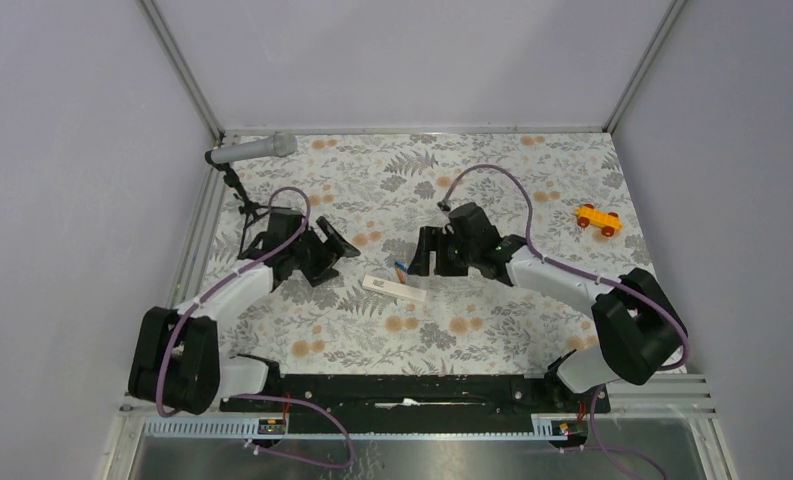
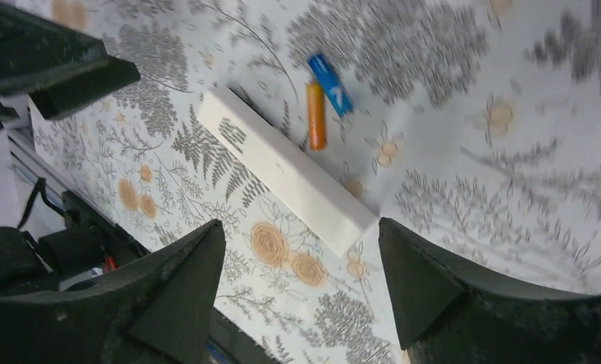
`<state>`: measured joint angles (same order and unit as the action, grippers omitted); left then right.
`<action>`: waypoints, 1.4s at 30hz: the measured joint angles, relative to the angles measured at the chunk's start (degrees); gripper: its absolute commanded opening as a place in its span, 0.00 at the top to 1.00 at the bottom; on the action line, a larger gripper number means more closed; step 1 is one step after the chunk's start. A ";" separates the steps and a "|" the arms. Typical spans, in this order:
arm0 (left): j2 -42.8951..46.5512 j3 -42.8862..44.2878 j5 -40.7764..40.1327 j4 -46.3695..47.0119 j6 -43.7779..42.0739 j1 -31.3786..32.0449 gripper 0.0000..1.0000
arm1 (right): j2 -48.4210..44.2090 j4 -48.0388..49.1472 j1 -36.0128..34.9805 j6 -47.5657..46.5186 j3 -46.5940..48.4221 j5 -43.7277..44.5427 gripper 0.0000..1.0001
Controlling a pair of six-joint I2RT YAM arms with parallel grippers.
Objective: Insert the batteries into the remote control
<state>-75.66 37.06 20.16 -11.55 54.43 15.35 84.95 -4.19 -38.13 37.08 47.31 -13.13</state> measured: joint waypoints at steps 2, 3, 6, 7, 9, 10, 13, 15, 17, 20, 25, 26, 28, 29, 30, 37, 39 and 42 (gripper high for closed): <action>3.08 -0.02 -1.33 -0.98 -0.42 -2.23 0.19 | -0.04 0.11 -0.33 -5.55 2.49 -0.17 0.17; 4.52 -0.02 -1.79 -1.51 -0.61 -3.39 0.18 | 0.26 0.04 -0.63 -7.78 3.32 -0.22 0.17; 7.91 -0.07 -2.75 -3.02 -1.14 -6.49 0.18 | 4.48 -2.38 -3.58 -16.63 7.85 0.83 0.19; 8.70 -0.09 -2.80 -3.48 -1.40 -7.30 0.18 | 6.21 -3.13 -4.70 -18.73 9.11 1.64 0.19; 9.64 -0.15 -2.80 -4.57 -1.75 -8.66 0.18 | 10.93 -5.42 -7.56 -23.96 12.07 3.67 0.21; 9.86 -0.17 -2.75 -5.16 -1.97 -9.29 0.17 | 12.92 -6.47 -8.66 -25.94 13.07 4.63 0.22; 10.05 -0.39 -2.64 -6.10 -2.25 -10.49 0.17 | 16.65 -9.38 -10.71 -30.47 14.36 6.56 0.26; 10.05 -0.50 -2.51 -6.84 -2.47 -10.80 0.17 | 17.49 -11.17 -11.04 -32.79 14.47 7.10 0.31; 10.05 -0.61 -2.29 -7.19 -2.58 -10.86 0.17 | 17.57 -12.48 -11.06 -34.67 14.75 7.56 0.41; 10.05 -0.81 -1.57 -7.48 -2.62 -10.86 0.16 | 18.10 -14.23 -11.47 -37.38 16.22 7.58 0.57; 10.05 -0.81 0.55 -8.15 -2.56 -10.86 0.15 | 20.13 -16.15 -13.29 -39.95 18.78 7.78 0.62; 10.03 -0.81 1.09 -8.17 -2.54 -10.86 0.15 | 20.31 -16.20 -13.79 -40.35 19.02 8.00 0.62; 10.03 -0.81 1.79 -8.17 -2.54 -10.86 0.15 | 20.44 -16.15 -14.84 -40.83 19.15 8.15 0.58; 10.03 -0.81 2.08 -8.17 -2.54 -10.88 0.14 | 20.46 -16.15 -15.23 -40.92 19.17 8.17 0.54; 10.01 -0.81 2.32 -8.17 -2.56 -10.91 0.14 | 20.55 -16.15 -15.61 -40.96 19.26 8.20 0.50; 9.60 -0.81 3.50 -8.20 -2.60 -11.52 0.14 | 21.51 -16.06 -16.83 -41.75 19.37 9.77 0.53; 9.31 -0.81 3.78 -8.24 -2.58 -11.74 0.14 | 21.57 -15.96 -17.00 -42.07 19.37 10.69 0.65; 8.72 -0.76 4.44 -8.50 -2.27 -12.13 0.14 | 21.62 -15.65 -17.03 -41.99 19.37 12.24 0.78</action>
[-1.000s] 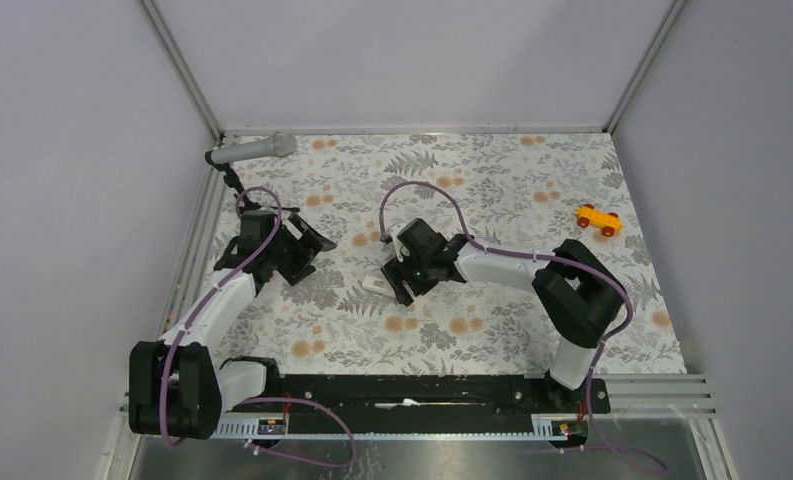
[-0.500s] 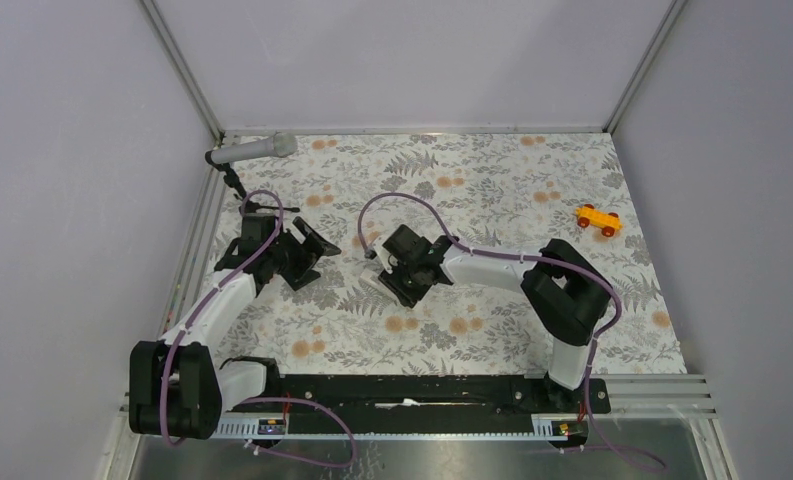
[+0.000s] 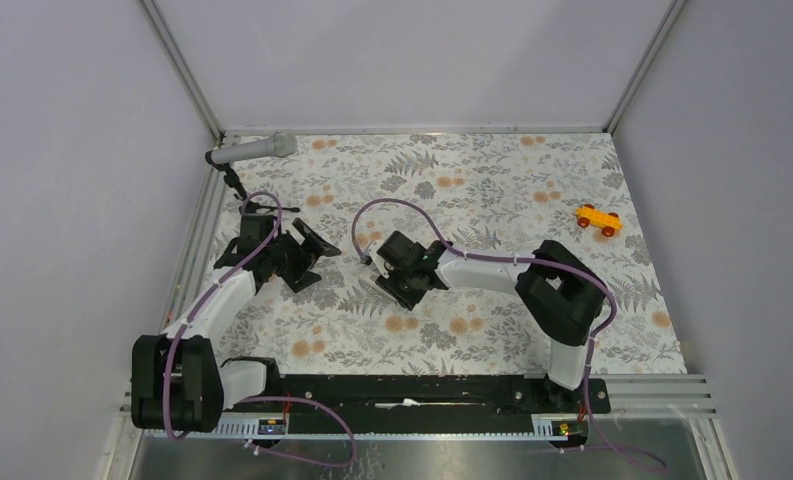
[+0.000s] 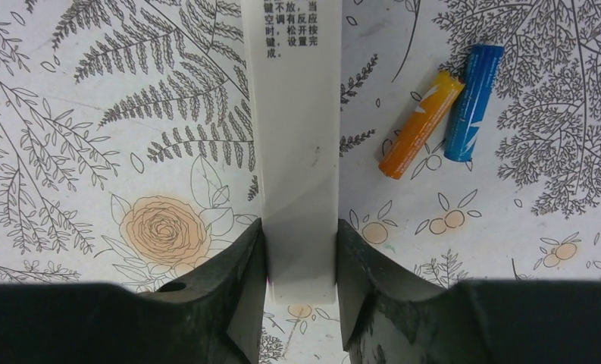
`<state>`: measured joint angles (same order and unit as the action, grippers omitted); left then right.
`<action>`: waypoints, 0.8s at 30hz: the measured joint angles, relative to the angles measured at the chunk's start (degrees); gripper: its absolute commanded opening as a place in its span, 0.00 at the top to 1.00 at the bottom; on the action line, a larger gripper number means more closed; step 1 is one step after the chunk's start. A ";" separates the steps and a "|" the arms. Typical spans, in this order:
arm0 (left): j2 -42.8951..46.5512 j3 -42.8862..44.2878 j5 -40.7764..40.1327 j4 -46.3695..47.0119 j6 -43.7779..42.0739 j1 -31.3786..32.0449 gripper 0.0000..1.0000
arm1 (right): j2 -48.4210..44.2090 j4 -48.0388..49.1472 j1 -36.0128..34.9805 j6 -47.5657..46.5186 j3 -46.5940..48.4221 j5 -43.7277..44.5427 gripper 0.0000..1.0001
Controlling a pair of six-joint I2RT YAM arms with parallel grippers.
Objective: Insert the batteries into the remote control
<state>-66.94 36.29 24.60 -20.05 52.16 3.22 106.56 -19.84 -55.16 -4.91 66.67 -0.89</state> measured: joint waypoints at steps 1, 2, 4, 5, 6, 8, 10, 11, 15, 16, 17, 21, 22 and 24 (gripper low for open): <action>-0.28 0.07 0.31 -0.24 0.28 -0.11 0.14 | 0.00 0.04 -0.02 0.02 0.00 0.24 0.79; -0.55 0.20 0.61 -0.59 0.52 -0.15 0.14 | -0.09 0.11 -0.04 0.02 -0.07 0.42 0.79; -1.25 0.79 1.38 -1.42 1.38 -0.20 0.14 | -0.52 0.44 -0.07 0.24 -0.46 0.44 0.79; -1.53 1.25 1.97 -1.92 1.86 -0.17 0.14 | -1.03 0.44 -0.04 0.44 -0.81 0.37 0.79; -1.70 1.79 2.49 -2.47 2.32 -0.17 0.14 | -1.75 0.42 -0.04 0.74 -1.09 0.20 0.79; -1.70 3.02 3.58 -3.30 3.06 -0.17 0.13 | -3.61 0.46 -0.04 1.44 -1.33 -0.37 0.78; -1.70 4.26 4.68 -3.54 3.56 -0.17 0.13 | -6.21 1.03 -0.04 2.38 -1.31 -1.11 0.78; -1.68 4.63 5.25 -3.34 3.63 -0.17 0.12 | -7.41 1.27 -0.04 2.89 -1.27 -1.46 0.78; 0.72 3.74 9.33 2.97 3.93 -0.17 0.09 | -11.52 1.22 -0.04 6.54 0.37 -2.21 0.77; 2.08 2.78 10.29 5.64 4.09 -0.17 0.08 | -11.93 1.18 -0.04 7.37 0.94 -2.43 0.77; 3.74 1.44 11.32 8.94 4.42 -0.17 0.08 | -12.31 1.16 -0.04 8.33 1.57 -3.04 0.77; 8.33 -2.49 15.89 19.34 7.30 -0.17 0.11 | -14.01 0.61 -0.04 11.21 2.21 -5.09 0.76; 8.00 -2.36 16.39 19.56 7.91 -0.17 0.11 | -14.45 0.44 -0.04 11.61 2.21 -5.53 0.76; 6.25 -0.55 17.31 16.15 8.68 -0.15 0.10 | -15.54 0.15 -0.04 11.85 2.19 -5.88 0.76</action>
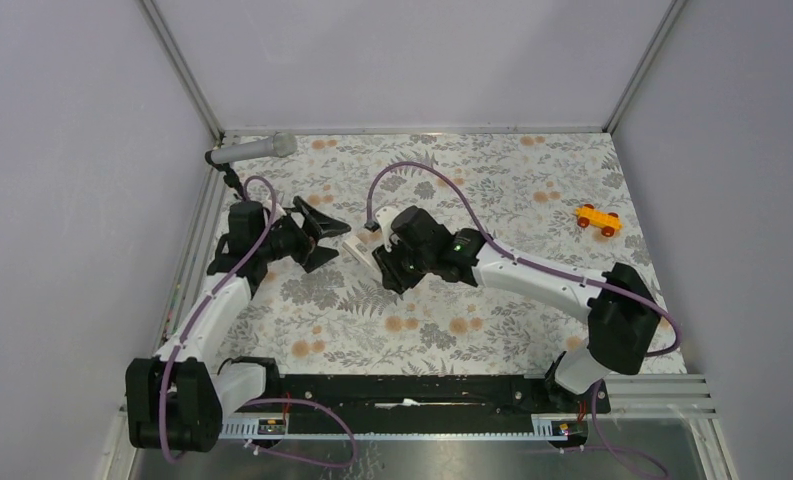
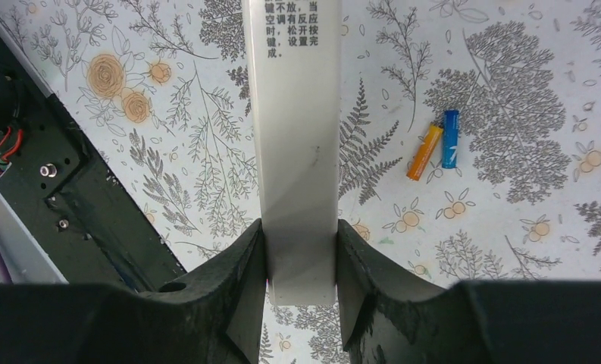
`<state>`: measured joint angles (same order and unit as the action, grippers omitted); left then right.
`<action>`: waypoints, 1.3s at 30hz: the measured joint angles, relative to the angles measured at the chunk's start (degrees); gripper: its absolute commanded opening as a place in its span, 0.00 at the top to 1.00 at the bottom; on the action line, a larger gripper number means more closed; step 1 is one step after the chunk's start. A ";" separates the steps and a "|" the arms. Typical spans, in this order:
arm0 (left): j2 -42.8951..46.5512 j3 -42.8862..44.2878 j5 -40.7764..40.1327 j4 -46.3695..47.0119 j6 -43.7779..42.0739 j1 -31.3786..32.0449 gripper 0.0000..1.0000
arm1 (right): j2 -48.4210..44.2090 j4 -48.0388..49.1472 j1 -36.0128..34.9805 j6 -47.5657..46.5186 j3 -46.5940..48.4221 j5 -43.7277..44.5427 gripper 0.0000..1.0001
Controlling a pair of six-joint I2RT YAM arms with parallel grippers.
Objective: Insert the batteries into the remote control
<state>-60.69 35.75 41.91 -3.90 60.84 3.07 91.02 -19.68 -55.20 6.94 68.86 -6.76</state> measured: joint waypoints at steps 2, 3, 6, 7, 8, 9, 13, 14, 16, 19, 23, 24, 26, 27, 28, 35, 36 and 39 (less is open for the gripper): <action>-1.88 3.19 -0.11 -6.58 -0.46 0.02 0.10 | -1.11 -0.37 0.00 -0.76 0.00 0.26 0.76; -2.71 5.75 -0.57 -11.80 -1.09 0.04 0.10 | -1.62 -0.50 0.00 -1.44 0.00 0.59 0.76; -3.78 12.28 -0.98 -21.44 -1.51 0.00 0.10 | -2.99 -0.81 0.00 -5.03 0.00 1.86 0.76; -3.82 13.68 -0.87 -22.69 -1.25 -0.02 0.09 | -3.32 -0.85 0.00 -6.21 0.00 2.14 0.76; -3.76 14.43 -0.59 -22.71 -0.76 -0.02 0.09 | -3.65 -0.94 0.00 -7.52 0.00 2.25 0.76; -3.39 14.47 -0.17 -21.66 0.09 -0.02 0.08 | -3.96 -1.27 0.00 -8.61 0.07 2.29 0.76; 1.27 8.96 0.61 -8.31 4.31 -0.04 0.07 | -4.11 -4.90 0.02 -9.27 2.36 2.38 0.77; 3.26 6.34 0.83 -2.67 5.20 -0.15 0.07 | -4.11 -5.79 0.09 -8.61 3.21 2.36 0.77; 6.25 1.18 2.19 9.49 7.30 -0.72 0.07 | -4.11 -7.56 0.74 -5.77 5.46 1.64 0.76; 5.64 -3.23 4.09 26.77 12.24 -1.60 0.08 | -4.24 -8.92 3.50 -0.28 8.28 -0.39 0.75; -5.55 -5.38 6.58 57.68 26.45 -0.20 0.18 | -5.81 -9.99 8.85 8.87 9.90 -4.09 0.74; -8.76 -5.38 7.17 63.30 29.49 1.05 0.18 | -6.27 -10.21 9.51 10.54 10.05 -5.03 0.74; -11.63 -5.42 8.04 68.30 32.17 4.44 0.18 | -7.61 -10.27 10.23 14.60 10.16 -8.09 0.74; -11.82 -5.40 8.48 69.64 32.54 6.38 0.18 | -8.24 -10.25 10.23 16.28 10.21 -9.70 0.74; -11.45 -5.35 9.16 70.88 32.50 8.44 0.18 | -8.70 -10.25 10.19 17.35 10.29 -10.93 0.74; -5.68 -4.87 9.11 73.68 30.23 11.98 0.13 | -12.79 -10.47 10.10 22.77 12.26 -15.43 0.73; -5.57 -4.87 9.01 74.42 30.23 11.98 0.13 | -13.03 -10.45 10.16 23.32 12.70 -15.69 0.73; -5.73 -4.83 8.70 74.71 30.71 11.93 0.13 | -13.97 -9.11 10.14 25.68 14.01 -16.74 0.73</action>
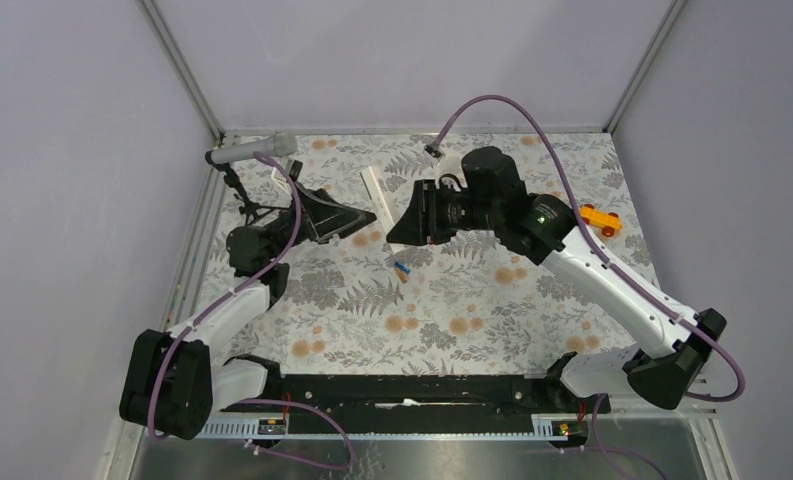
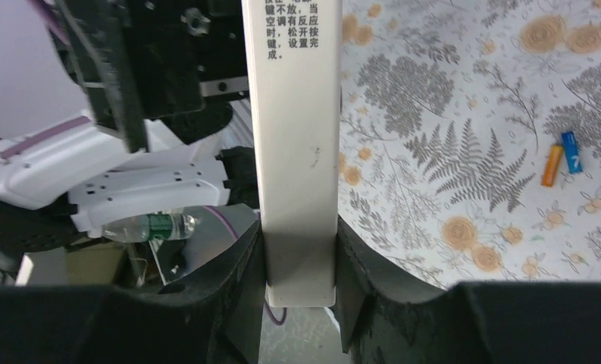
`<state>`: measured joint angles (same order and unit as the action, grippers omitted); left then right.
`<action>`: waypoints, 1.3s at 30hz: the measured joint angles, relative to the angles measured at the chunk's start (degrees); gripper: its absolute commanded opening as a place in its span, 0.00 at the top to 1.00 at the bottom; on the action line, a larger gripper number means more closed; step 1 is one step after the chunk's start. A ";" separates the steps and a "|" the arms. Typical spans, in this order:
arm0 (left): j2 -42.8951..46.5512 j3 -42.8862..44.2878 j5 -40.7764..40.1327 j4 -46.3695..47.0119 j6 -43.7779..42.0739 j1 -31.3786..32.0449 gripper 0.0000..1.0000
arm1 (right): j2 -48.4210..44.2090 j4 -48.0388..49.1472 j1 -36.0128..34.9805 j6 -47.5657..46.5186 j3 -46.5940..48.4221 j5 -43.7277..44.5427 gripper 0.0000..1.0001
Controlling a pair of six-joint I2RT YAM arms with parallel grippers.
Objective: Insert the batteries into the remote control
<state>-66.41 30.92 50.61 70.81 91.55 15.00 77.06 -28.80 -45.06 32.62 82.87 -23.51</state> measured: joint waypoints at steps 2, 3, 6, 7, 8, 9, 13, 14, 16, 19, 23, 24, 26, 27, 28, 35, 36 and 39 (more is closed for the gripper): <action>-0.07 0.50 -0.33 -0.44 0.20 0.00 0.13 | -0.90 1.31 0.00 1.68 0.11 -0.22 0.73; -0.07 0.96 -0.68 -0.85 0.24 0.02 0.13 | -1.31 2.12 0.00 2.62 0.11 -0.39 0.73; -0.02 3.43 -2.97 -3.37 0.15 0.57 0.16 | -2.08 5.73 0.00 5.99 -0.39 -1.95 0.72; 0.04 4.39 -4.02 -4.57 -0.04 0.94 0.19 | -2.27 7.08 0.00 7.06 -0.96 -2.45 0.72; 0.13 5.29 -5.09 -5.75 -0.24 1.46 0.23 | -2.49 8.55 0.00 8.24 -1.68 -2.95 0.72; 0.37 6.10 -6.16 -7.26 -0.37 2.10 0.27 | -2.67 9.64 0.00 9.46 -2.49 -3.26 0.72; 0.68 7.63 -8.24 -11.08 -0.13 3.61 0.32 | -2.67 11.52 0.00 12.37 -4.31 -3.58 0.72; 0.70 7.63 -8.57 -11.72 -0.04 3.72 0.29 | -2.67 11.52 0.00 12.63 -4.42 -3.52 0.72; 1.03 7.63 -8.63 -14.53 -0.50 3.74 0.17 | -2.67 11.30 0.00 12.39 -4.42 -3.13 0.73; 2.45 9.31 -5.92 -23.87 -6.36 3.34 0.14 | -2.69 10.14 0.02 8.52 -4.26 -3.17 0.72; 4.33 20.26 1.40 -52.04 -31.71 3.15 0.13 | -2.80 4.85 0.02 -3.43 -2.54 -8.00 0.71; 4.57 23.28 2.49 -58.69 -38.53 3.15 0.13 | -2.80 2.78 0.02 -6.36 -1.70 -9.03 0.72; 5.40 28.22 5.18 -69.79 -52.35 3.10 0.13 | -2.69 -2.32 0.02 -12.81 0.22 -11.32 0.73; 6.16 29.92 7.43 -74.47 -59.78 2.86 0.13 | -2.67 -4.13 0.00 -15.30 0.83 -12.11 0.73; 6.69 30.60 9.05 -77.02 -64.26 2.51 0.13 | -2.67 -6.29 -0.04 -18.18 1.42 -12.72 0.73; 4.74 30.64 22.38 -80.78 -79.12 -1.88 0.26 | -3.13 -12.50 0.13 -32.39 2.60 -13.66 0.72; 3.78 30.32 23.91 -78.20 -77.15 -2.12 0.27 | -3.32 -12.61 0.13 -33.68 2.64 -13.66 0.72; 1.66 29.05 26.77 -68.39 -68.02 -2.34 0.23 | -3.48 -13.00 0.13 -37.18 3.74 -14.10 0.72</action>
<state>-64.75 59.96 77.38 2.42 23.53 12.67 73.58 -41.80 -44.93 -4.56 86.61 -37.60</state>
